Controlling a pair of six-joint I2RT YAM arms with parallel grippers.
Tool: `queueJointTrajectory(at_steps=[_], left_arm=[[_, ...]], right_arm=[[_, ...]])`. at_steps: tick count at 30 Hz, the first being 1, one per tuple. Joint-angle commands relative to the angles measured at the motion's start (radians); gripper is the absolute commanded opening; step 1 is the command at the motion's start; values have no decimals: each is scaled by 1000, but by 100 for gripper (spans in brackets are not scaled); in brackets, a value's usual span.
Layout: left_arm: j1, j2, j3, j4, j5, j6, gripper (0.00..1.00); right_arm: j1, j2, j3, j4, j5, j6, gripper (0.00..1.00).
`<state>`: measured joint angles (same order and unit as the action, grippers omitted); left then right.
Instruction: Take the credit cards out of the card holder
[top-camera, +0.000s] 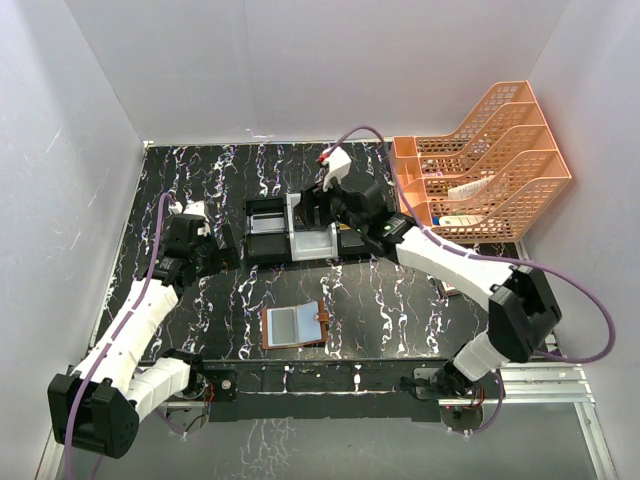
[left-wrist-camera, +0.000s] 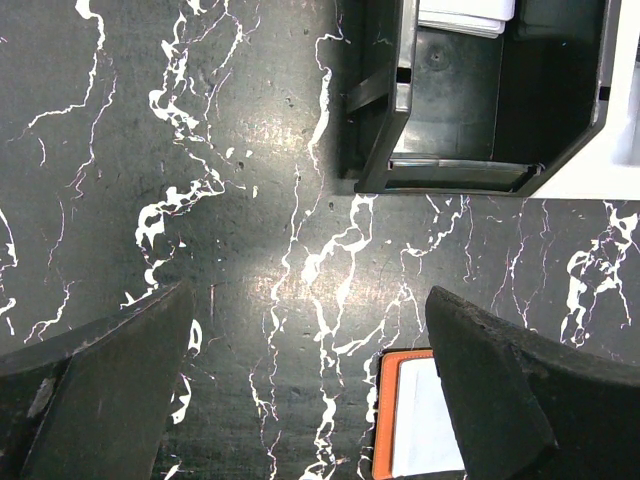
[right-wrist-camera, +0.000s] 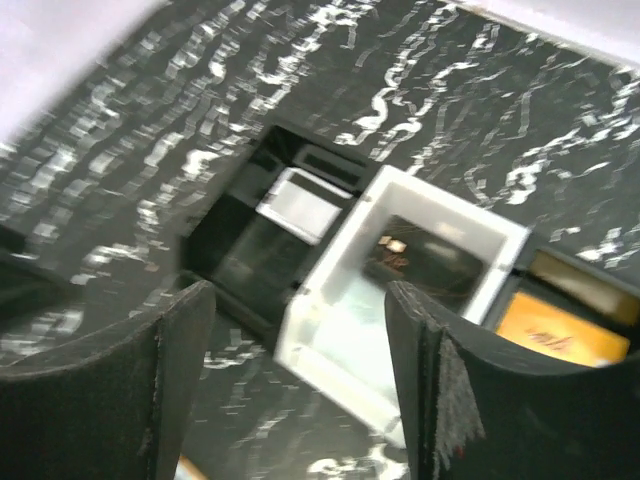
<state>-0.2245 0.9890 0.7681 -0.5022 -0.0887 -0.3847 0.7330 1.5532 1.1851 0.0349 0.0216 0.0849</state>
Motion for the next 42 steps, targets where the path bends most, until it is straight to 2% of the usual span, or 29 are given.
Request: queueJointTrajectory(at_steps=[1, 3, 4, 6, 8, 10, 15, 19, 21, 25, 30, 32, 36, 42], left_arm=[[3, -30, -9, -1, 2, 9, 99], [3, -33, -8, -3, -3, 7, 99], [2, -35, -8, -5, -7, 6, 99], [2, -41, -8, -7, -15, 3, 99], [3, -49, -10, -7, -25, 2, 99], [3, -55, -11, -9, -37, 0, 99], [2, -61, -7, -15, -50, -3, 99], [2, -79, -5, -22, -74, -9, 99], [4, -98, -5, -25, -87, -13, 99], [3, -133, -7, -33, -114, -27, 99], [4, -152, -11, -35, -122, -35, 99], [3, -149, -12, -30, -115, -33, 99], [3, -135, -8, -31, -101, -31, 99], [3, -145, -8, -40, -124, -42, 99]], right_arm=[[-13, -108, -68, 78, -156, 423, 71], [-12, -158, -165, 188, -247, 523, 85], [-13, -181, -234, 290, -283, 596, 88], [-13, -203, -358, 433, -322, 743, 85], [-6, -196, -400, 474, -376, 853, 79], [35, -195, -400, 387, -357, 832, 77], [222, -178, -307, -6, -51, 736, 72], [366, -126, -254, -264, 255, 880, 57], [422, -118, -263, -270, 316, 922, 56], [474, -71, -232, -263, 326, 898, 56], [520, 61, -97, -449, 423, 953, 56], [541, 85, -70, -456, 452, 959, 56], [558, 127, -44, -432, 446, 952, 56], [562, 222, 27, -481, 443, 946, 56]])
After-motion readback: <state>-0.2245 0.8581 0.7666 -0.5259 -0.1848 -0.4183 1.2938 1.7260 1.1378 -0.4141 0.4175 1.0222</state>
